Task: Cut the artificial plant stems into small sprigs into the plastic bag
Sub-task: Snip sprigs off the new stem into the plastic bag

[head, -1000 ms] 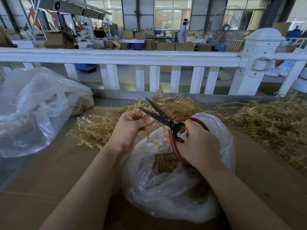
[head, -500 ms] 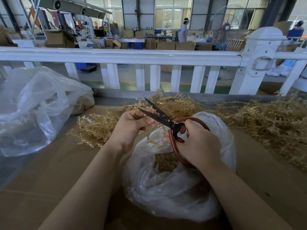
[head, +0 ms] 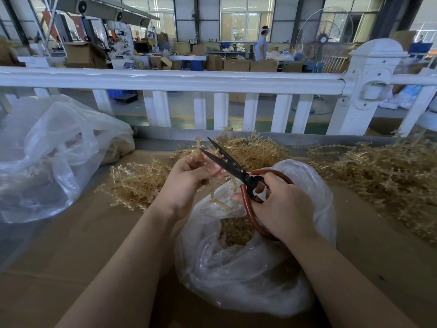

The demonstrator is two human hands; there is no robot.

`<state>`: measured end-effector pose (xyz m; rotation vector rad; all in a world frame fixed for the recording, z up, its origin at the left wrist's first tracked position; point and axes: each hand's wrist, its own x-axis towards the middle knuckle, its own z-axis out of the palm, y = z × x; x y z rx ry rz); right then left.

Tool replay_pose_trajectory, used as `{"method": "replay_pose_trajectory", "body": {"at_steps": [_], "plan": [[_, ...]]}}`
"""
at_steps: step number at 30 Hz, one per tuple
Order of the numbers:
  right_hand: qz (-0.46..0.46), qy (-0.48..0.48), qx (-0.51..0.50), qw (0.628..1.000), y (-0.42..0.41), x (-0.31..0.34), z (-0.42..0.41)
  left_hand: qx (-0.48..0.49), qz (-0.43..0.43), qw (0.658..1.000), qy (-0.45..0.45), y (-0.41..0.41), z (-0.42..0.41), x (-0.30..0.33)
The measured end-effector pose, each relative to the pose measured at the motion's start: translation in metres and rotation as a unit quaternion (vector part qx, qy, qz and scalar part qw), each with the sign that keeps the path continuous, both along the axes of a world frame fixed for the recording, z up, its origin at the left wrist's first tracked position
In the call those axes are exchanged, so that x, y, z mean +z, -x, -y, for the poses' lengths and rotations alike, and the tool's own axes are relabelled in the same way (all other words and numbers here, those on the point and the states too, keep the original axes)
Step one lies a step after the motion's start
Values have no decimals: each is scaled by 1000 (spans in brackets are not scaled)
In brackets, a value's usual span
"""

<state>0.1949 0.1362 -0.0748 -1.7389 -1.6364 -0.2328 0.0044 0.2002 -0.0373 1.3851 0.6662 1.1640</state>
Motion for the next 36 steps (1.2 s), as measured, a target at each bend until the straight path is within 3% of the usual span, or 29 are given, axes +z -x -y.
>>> {"method": "replay_pose_trajectory", "body": {"at_steps": [14,23,31,36], "plan": [[-26,-1,7,1000,1,0,1,-22,61,998,-4,-1,4,5],[-22,-9,15,1000,4,4,2,-18,-5,1000,-9,-4,4,3],[-41,-35,18,998,5,3,2,-34,14,999,3,-6,6,4],[-40,-4,21,999,3,3,1,-32,4,999,-11,-5,4,3]]}}
